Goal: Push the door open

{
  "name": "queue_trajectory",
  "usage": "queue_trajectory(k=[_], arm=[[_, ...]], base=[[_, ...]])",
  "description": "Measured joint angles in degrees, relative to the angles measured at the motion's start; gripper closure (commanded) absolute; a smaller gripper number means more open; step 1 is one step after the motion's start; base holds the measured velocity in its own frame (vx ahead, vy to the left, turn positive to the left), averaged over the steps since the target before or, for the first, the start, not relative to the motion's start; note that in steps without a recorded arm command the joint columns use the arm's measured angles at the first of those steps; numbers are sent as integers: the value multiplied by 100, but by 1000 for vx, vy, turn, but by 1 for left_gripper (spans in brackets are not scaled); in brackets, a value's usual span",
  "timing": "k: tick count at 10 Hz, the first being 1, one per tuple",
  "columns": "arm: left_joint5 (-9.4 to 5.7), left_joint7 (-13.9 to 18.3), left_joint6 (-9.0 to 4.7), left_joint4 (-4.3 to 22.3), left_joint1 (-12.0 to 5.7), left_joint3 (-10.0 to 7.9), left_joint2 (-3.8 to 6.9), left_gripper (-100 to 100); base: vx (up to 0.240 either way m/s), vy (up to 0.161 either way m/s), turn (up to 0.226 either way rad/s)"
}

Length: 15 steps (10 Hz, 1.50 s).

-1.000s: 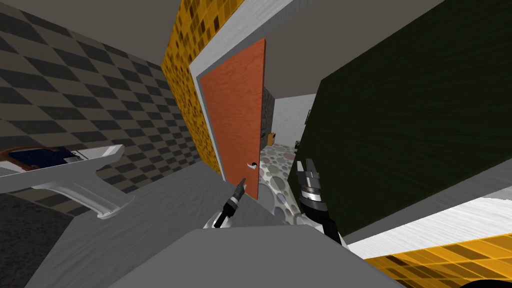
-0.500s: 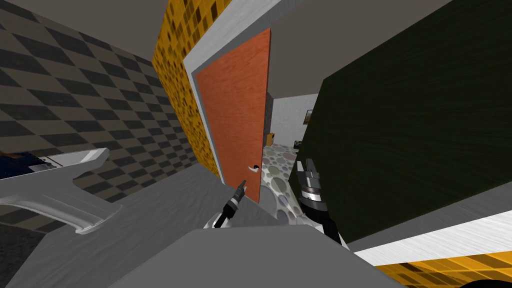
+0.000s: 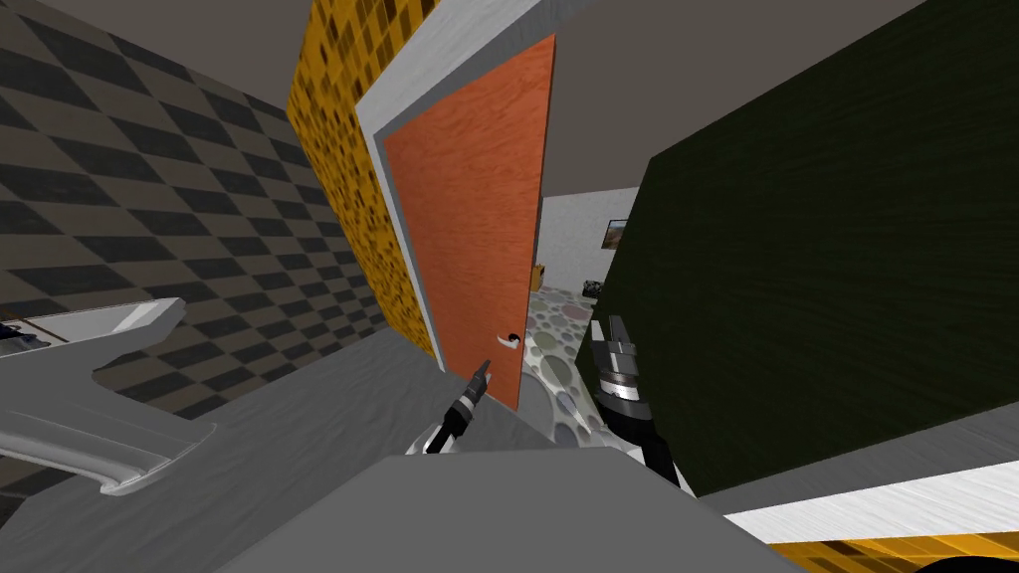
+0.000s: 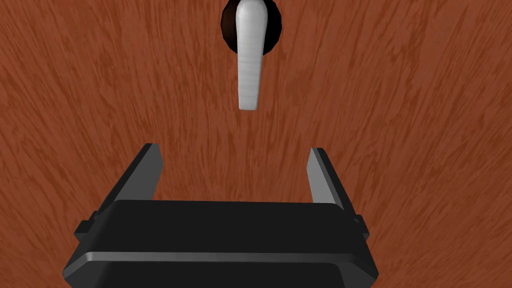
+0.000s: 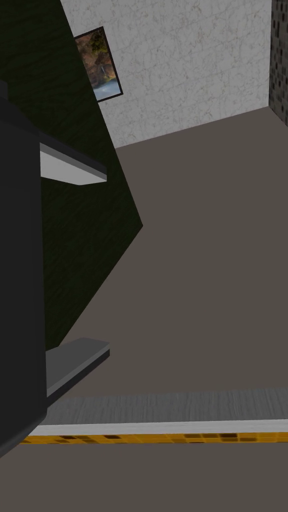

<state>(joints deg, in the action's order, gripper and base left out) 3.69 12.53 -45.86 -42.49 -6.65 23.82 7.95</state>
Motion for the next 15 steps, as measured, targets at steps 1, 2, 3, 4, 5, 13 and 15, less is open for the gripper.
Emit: queue_trajectory(k=[1, 2, 3, 4, 5, 13, 15], arm=[[-4, -11, -2, 12, -2, -11, -12, -100], [-8, -24, -4, 27, -7, -25, -28, -100], [-13, -40, -5, 44, -9, -41, -47, -100], [-19, -57, -5, 59, -13, -59, -68, -100], [-25, -75, -8, 82, -19, -78, -90, -100], [-44, -137, -5, 151, -35, -143, -154, 100], [-43, -138, 1, 160, -24, -141, -151, 100]], base=[[169, -81, -25], [200, -119, -46], [195, -98, -32], [194, -89, -36], [200, -88, -39], [64, -30, -11], [-3, 1, 1]])
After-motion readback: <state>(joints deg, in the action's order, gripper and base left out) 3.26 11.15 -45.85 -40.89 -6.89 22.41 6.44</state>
